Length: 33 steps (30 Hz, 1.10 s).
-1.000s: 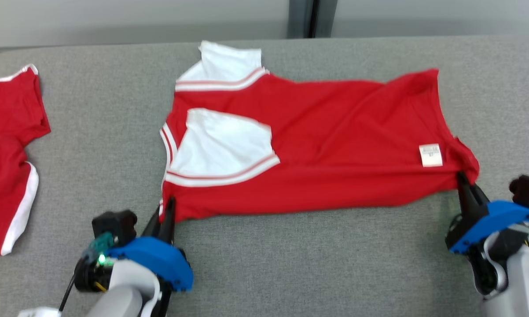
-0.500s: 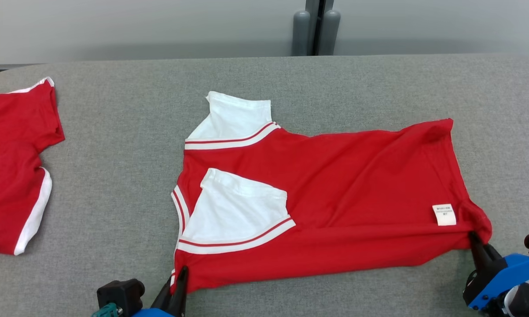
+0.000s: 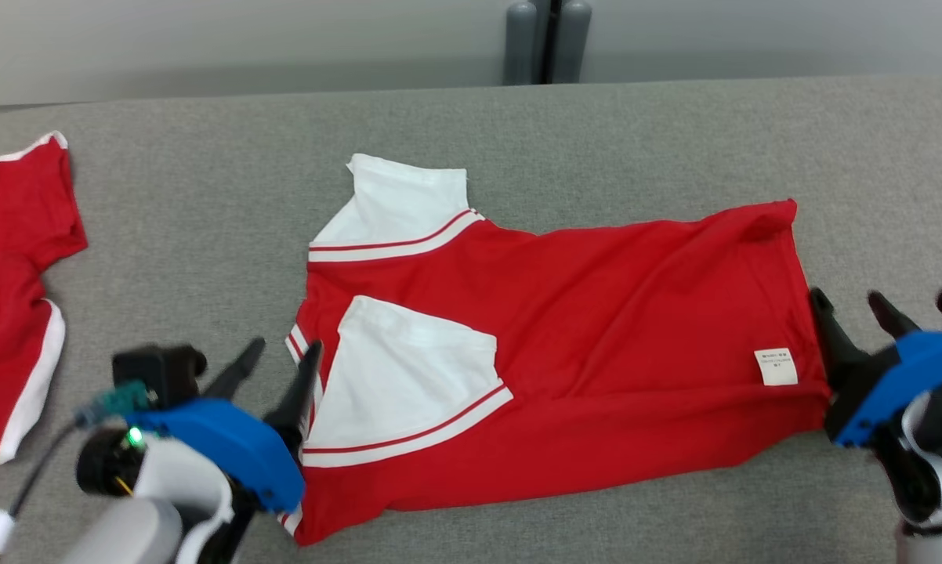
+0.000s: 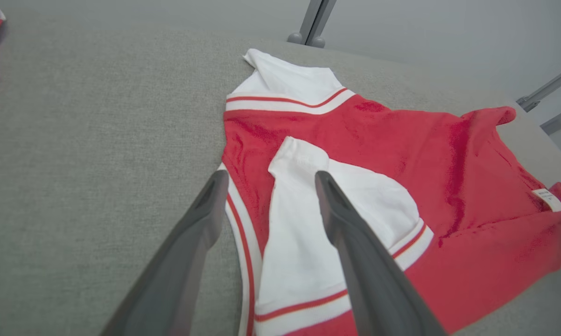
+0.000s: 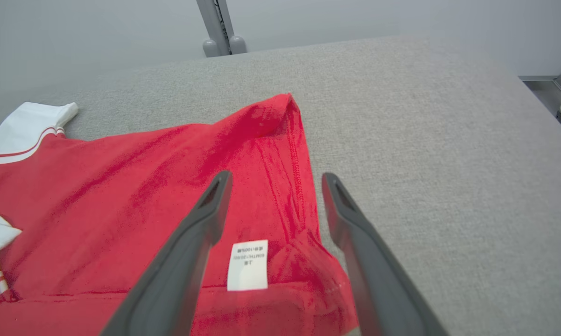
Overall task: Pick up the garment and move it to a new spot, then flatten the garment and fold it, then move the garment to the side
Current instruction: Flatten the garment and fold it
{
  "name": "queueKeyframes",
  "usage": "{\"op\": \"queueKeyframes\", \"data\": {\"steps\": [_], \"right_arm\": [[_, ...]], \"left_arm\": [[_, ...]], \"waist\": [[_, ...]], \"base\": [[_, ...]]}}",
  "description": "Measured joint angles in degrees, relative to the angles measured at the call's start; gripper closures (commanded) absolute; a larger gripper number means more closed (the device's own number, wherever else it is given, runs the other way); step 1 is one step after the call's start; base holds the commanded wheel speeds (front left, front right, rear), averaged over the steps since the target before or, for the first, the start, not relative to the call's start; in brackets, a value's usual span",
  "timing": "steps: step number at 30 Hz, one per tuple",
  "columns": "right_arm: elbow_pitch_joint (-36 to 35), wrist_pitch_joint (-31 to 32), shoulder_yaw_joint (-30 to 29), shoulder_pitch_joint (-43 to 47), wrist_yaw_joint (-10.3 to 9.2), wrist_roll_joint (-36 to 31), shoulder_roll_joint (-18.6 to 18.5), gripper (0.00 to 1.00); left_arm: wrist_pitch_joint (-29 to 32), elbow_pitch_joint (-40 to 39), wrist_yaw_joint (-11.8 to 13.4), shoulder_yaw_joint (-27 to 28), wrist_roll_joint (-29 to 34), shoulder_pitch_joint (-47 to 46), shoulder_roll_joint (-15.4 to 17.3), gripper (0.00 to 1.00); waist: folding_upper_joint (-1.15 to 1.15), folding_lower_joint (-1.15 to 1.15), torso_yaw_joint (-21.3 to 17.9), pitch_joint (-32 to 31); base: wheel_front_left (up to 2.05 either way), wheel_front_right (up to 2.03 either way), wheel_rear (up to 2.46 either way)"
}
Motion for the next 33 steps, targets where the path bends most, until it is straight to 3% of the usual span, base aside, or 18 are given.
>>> {"op": "queueKeyframes", "data": {"steps": [3,7,12,16,22,33], "right_arm": [[-0.62,4.83,4.67,-6.27,0.00,-0.96,-0.21,0.00],[3.78,8.47,10.94,-16.17,0.00,-0.51,-2.57,0.00],[10.83,9.04,17.23,-27.27,0.00,1.43,-3.28,0.00],[14.82,7.54,21.11,-33.04,0.00,2.26,-3.78,0.00],[18.51,4.48,22.96,-37.68,0.00,3.35,-4.45,0.00],[22.73,-0.09,23.54,-40.92,0.00,4.52,-3.89,0.00]], "left_arm": [[3.77,4.22,-4.15,2.18,-3.11,-7.98,1.19,0.00],[9.85,10.96,-8.50,5.25,-7.90,-18.79,2.45,0.00],[19.17,17.42,-10.50,9.12,-15.79,-29.78,3.09,0.00],[25.99,19.60,-10.38,9.47,-16.50,-36.62,6.27,0.00],[34.56,18.92,-9.45,8.23,-17.82,-40.97,8.25,0.00],[37.34,19.09,-5.88,4.79,-11.76,-43.23,11.87,0.00]], "waist": [[0.00,0.01,-1.37,1.80],[0.00,0.01,-4.21,4.99],[0.00,0.02,-7.89,9.83],[0.00,0.02,-10.30,13.00],[0.00,0.02,-12.94,16.87],[0.00,0.01,-15.75,20.51]], "base": [[0.00,0.00,0.00],[0.00,0.00,0.00],[0.00,0.00,0.00],[0.00,0.00,0.00],[0.00,0.00,0.00],[0.00,0.00,0.00]]}}
